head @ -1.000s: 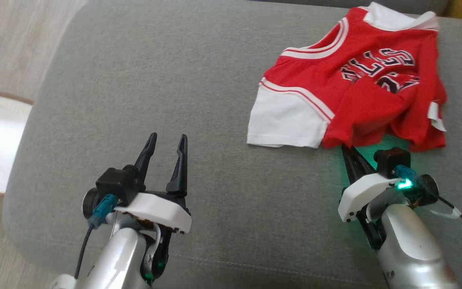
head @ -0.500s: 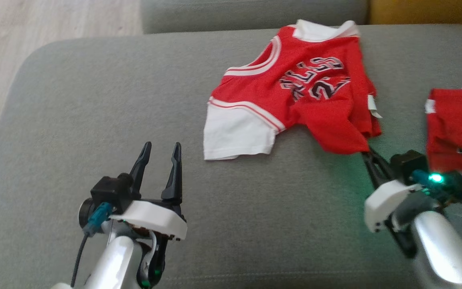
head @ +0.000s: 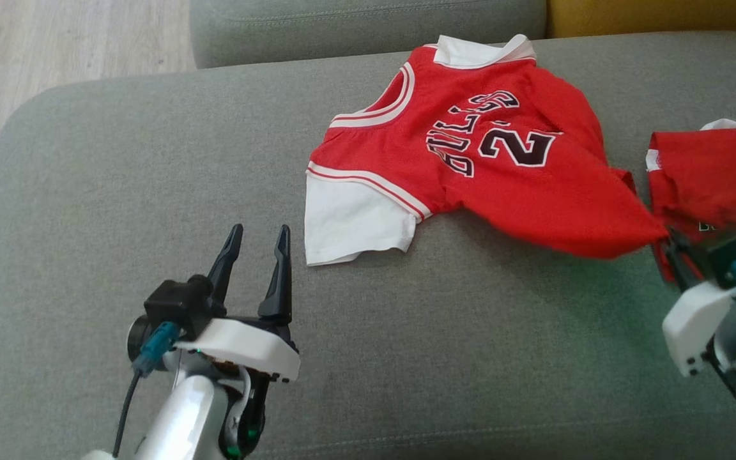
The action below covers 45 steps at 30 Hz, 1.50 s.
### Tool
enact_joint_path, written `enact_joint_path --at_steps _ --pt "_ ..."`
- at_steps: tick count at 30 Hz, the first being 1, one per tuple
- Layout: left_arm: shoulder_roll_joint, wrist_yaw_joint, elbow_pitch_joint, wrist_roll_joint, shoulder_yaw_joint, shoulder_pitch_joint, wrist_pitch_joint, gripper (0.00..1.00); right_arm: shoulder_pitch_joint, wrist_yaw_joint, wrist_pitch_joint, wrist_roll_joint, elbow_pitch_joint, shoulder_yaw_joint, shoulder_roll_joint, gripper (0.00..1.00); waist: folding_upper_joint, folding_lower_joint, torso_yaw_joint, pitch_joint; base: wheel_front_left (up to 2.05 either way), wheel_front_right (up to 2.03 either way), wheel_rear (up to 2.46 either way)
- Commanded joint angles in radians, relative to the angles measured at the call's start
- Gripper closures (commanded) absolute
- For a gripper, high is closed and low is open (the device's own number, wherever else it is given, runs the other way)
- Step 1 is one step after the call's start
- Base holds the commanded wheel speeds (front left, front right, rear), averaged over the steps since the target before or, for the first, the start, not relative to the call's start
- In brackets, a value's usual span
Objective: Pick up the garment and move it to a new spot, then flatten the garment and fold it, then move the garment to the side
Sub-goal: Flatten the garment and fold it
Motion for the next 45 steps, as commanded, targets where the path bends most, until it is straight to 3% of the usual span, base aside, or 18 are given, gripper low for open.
enact_joint_path --at_steps 1,2,3,6,12,16,21,28,36,41,45 --pt "0.007 0.003 -0.032 -0.002 0.025 -0.029 -0.012 0.00 0.012 0.007 0.004 -0.006 -0.030 0.000 -0.019 1.00 0.0000 0.0000 0.002 0.000 0.00 0.00 0.00" --pt "0.007 0.002 -0.031 -0.001 0.024 -0.030 -0.012 0.00 0.024 0.007 0.003 -0.006 -0.027 -0.011 -0.007 0.61 0.0000 0.0000 0.003 0.001 0.00 0.00 0.00" --pt "0.007 0.001 -0.030 0.000 0.024 -0.032 -0.012 0.00 0.033 0.007 -0.001 -0.014 -0.022 -0.023 0.005 0.00 0.0000 0.0000 0.003 0.001 0.00 0.00 0.00" --pt "0.007 -0.002 -0.028 0.006 0.030 -0.034 -0.012 0.00 0.053 0.007 -0.025 -0.029 -0.004 -0.091 0.074 0.00 0.0000 0.0000 0.001 0.003 0.00 0.00 0.00" --pt "0.007 -0.008 -0.027 0.014 0.047 -0.028 -0.012 0.00 0.063 0.007 -0.192 -0.025 -0.017 -0.262 0.326 0.00 0.0000 0.0000 -0.010 -0.010 0.00 0.00 0.00" --pt "0.007 -0.008 -0.034 0.014 0.049 -0.019 -0.012 0.00 0.083 0.007 -0.320 -0.021 -0.025 -0.298 0.409 0.00 0.0000 0.0000 -0.018 -0.019 0.00 0.00 0.00" --pt "0.007 -0.010 -0.035 0.011 0.050 -0.008 -0.012 0.00 0.101 0.007 -0.416 -0.009 0.006 -0.293 0.429 0.00 0.0000 0.0000 -0.028 -0.020 0.00 0.00 0.00" --pt "0.007 -0.018 -0.003 0.017 0.048 -0.040 -0.012 0.00 0.071 0.007 -0.445 0.034 0.032 -0.270 0.430 0.00 0.0000 0.0000 -0.048 0.001 0.00 0.00 0.00" --pt "0.015 0.011 0.226 0.025 0.045 -0.189 0.098 0.00 0.040 0.007 -0.448 0.057 0.013 -0.238 0.430 0.00 0.0000 0.0000 -0.094 0.067 0.00 0.00 0.00" --pt "0.021 -0.018 0.358 -0.005 0.043 -0.277 0.196 0.00 0.027 0.007 -0.458 0.072 0.009 -0.234 0.430 0.00 0.0000 0.0000 -0.123 0.107 0.00 0.00 0.00" --pt "0.035 -0.018 0.438 0.002 0.033 -0.319 0.243 0.00 0.019 0.007 -0.471 0.081 0.018 -0.232 0.430 0.00 0.0000 0.0000 -0.138 0.128 0.00 0.00 0.00"
